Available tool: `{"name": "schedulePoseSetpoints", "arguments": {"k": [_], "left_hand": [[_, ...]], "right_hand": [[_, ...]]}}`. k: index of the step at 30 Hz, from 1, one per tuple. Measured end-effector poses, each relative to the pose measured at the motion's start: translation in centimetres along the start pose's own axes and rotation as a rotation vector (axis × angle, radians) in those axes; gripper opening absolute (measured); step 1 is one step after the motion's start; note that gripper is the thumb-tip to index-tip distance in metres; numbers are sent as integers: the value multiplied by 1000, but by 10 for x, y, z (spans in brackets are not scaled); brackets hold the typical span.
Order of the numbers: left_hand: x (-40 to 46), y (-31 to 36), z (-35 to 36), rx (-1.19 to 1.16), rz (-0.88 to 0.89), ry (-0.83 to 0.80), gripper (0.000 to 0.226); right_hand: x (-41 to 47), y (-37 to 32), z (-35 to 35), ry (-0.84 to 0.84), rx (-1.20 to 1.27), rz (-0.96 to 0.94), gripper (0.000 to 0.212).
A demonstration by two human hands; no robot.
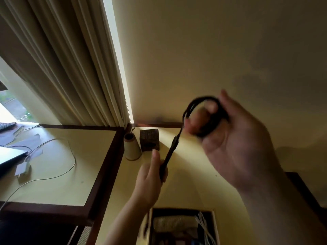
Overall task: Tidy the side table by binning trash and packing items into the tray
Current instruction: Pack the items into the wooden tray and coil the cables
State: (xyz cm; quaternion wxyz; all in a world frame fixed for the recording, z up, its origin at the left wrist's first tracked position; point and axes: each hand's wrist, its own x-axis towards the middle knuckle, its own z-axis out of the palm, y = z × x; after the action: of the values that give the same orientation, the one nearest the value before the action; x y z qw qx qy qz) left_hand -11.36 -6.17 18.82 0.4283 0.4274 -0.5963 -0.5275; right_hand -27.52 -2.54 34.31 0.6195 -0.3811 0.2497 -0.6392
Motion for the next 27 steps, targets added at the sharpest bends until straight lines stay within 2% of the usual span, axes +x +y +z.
{"name": "schedulePoseSetpoints", "arguments": {"k": [3, 5, 6, 8, 11, 13, 14, 16, 19, 21, 24, 27], "left_hand": [[-14, -2, 14, 27, -51, -86, 64], [-19, 8, 18, 138, -13, -102, 61], [-20, 14, 18, 197, 13, -92, 60], [-19, 29, 12, 351, 44, -66, 56], [-12, 42, -8, 697, 31, -83, 43], [-10, 45, -21, 788, -45, -141, 33], [-9, 46, -27, 712, -119, -168, 28], [-6, 47, -39, 366, -345, -247, 29], [0, 50, -56, -17, -607, -391, 51], [2, 49, -67, -182, -676, -465, 61], [-2, 49, -86, -433, -670, -568, 74], [-5, 56, -98, -610, -646, -590, 83]], "right_hand": [[34, 5, -7, 87, -307, -305, 30], [51, 26, -27, 182, -676, -406, 31], [55, 40, -41, 216, -863, -385, 32], [52, 69, -68, 195, -1096, -220, 30], [30, 108, -101, 85, -1181, 91, 36], [11, 127, -107, 94, -1197, 235, 51], [2, 136, -106, 124, -1194, 301, 59], [-12, 151, -102, 211, -1168, 458, 71], [-22, 166, -96, 310, -1061, 670, 79], [-27, 169, -92, 360, -951, 754, 78], [-36, 170, -89, 411, -742, 864, 71], [-47, 172, -89, 438, -529, 897, 44]]}}
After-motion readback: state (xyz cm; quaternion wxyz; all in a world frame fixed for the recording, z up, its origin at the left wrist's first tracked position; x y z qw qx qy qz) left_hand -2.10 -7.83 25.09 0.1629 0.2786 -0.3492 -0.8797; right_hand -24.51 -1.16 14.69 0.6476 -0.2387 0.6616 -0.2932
